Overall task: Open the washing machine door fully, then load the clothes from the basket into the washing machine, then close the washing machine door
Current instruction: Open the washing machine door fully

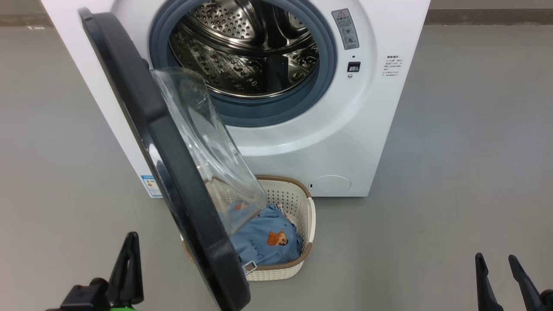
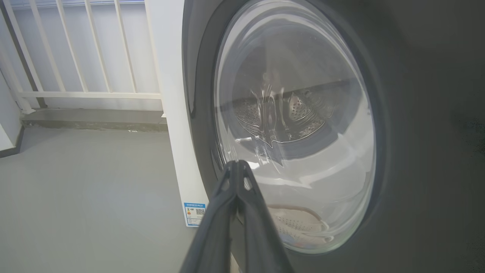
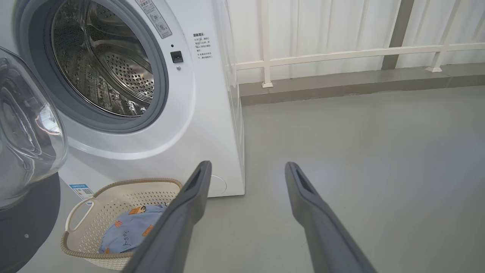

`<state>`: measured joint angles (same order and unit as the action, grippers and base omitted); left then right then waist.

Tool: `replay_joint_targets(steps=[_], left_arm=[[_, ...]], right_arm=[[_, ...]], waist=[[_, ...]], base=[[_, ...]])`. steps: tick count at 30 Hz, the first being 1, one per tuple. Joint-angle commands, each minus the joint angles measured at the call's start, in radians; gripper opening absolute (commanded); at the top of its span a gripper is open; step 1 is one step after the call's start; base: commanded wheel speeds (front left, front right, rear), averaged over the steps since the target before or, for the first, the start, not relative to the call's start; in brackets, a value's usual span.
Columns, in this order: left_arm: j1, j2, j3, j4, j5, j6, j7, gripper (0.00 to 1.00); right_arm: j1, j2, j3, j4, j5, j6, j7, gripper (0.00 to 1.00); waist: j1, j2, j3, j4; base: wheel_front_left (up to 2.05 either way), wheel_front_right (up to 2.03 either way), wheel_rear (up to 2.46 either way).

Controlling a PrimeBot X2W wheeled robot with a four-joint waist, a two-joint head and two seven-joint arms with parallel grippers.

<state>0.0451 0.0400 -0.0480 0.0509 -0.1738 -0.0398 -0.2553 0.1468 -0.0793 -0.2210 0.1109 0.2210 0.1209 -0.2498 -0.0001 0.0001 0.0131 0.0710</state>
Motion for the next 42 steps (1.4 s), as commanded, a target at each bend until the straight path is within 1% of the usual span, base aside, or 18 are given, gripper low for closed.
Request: replay_joint_targets(steps=[1,7,13,18,22,24,26,27,29,31,33,35,38,42], left_arm=[[-0.019,0.010,0.042,-0.020,-0.007,0.013,-0.006,0.00],[-0.032,0.010,0.068,-0.044,-0.027,0.039,-0.006,0.00],[-0.070,0.010,0.128,-0.146,-0.030,0.068,-0.006,0.00],[-0.115,0.011,0.162,-0.281,0.014,0.040,-0.006,0.00],[-0.145,0.020,0.144,-0.399,0.016,0.004,-0.003,0.00],[-0.171,0.025,0.114,-0.481,0.009,-0.013,0.032,0.00],[-0.202,0.023,0.060,-0.570,-0.024,-0.029,0.088,0.00],[-0.230,0.019,-0.017,-0.646,-0.067,-0.040,0.156,0.00],[-0.247,0.016,-0.111,-0.700,-0.111,-0.044,0.220,0.00],[-0.248,0.013,-0.215,-0.731,-0.160,-0.038,0.279,0.00],[-0.238,0.012,-0.312,-0.738,-0.207,-0.023,0.324,0.00],[-0.218,0.011,-0.386,-0.721,-0.255,-0.007,0.362,0.00],[-0.187,0.011,-0.448,-0.681,-0.300,0.025,0.392,0.00],[-0.143,0.011,-0.494,-0.628,-0.413,0.063,0.400,0.00]], right_arm=[[-0.007,-0.014,0.020,-0.024,-0.017,0.010,-0.012,1.00],[-0.007,-0.010,0.016,-0.023,-0.018,0.010,-0.012,1.00],[-0.009,-0.006,0.011,-0.022,-0.017,0.010,-0.012,1.00],[-0.007,-0.005,0.005,-0.027,-0.016,0.010,-0.012,1.00],[-0.003,0.000,-0.001,-0.027,-0.015,0.010,-0.012,1.00],[0.002,0.003,-0.003,-0.027,-0.013,0.010,-0.012,1.00],[0.005,0.005,-0.003,-0.026,-0.012,0.010,-0.012,1.00],[0.005,0.007,-0.003,-0.026,-0.012,0.010,-0.012,1.00],[0.002,0.009,-0.003,-0.025,-0.011,0.010,-0.012,1.00],[-0.002,0.010,0.000,-0.026,-0.010,0.010,-0.012,1.00],[-0.004,0.011,0.002,-0.027,-0.008,0.010,-0.012,1.00],[-0.007,0.012,0.007,-0.025,-0.006,0.010,-0.012,1.00],[-0.011,0.013,0.009,-0.022,-0.005,0.010,-0.012,1.00],[-0.015,0.014,0.009,-0.018,-0.003,0.010,-0.012,1.00]], waist=[[0.0001,-0.0001,0.003,0.001],[0.0001,-0.0001,0.008,0.008],[0.0001,-0.0001,0.009,0.023],[0.0001,-0.0001,0.003,0.040],[0.0001,-0.0001,-0.011,0.056],[0.0001,-0.0001,-0.016,0.067],[0.0001,-0.0001,-0.021,0.078],[0.0001,-0.0001,-0.024,0.089],[0.0001,-0.0001,-0.026,0.097],[0.0001,-0.0001,-0.026,0.103],[0.0001,-0.0001,-0.025,0.109],[0.0001,-0.0001,-0.023,0.114],[0.0001,-0.0001,-0.020,0.118],[0.0001,-0.0001,-0.014,0.125]], base=[[0.00,0.00,0.00],[0.00,0.00,0.00],[0.00,0.00,0.00],[0.00,0.00,0.00],[0.00,0.00,0.00],[0.00,0.00,0.00],[0.00,0.00,0.00],[0.00,0.00,0.00],[0.00,0.00,0.00],[0.00,0.00,0.00],[0.00,0.00,0.00],[0.00,0.00,0.00],[0.00,0.00,0.00],[0.00,0.00,0.00]])
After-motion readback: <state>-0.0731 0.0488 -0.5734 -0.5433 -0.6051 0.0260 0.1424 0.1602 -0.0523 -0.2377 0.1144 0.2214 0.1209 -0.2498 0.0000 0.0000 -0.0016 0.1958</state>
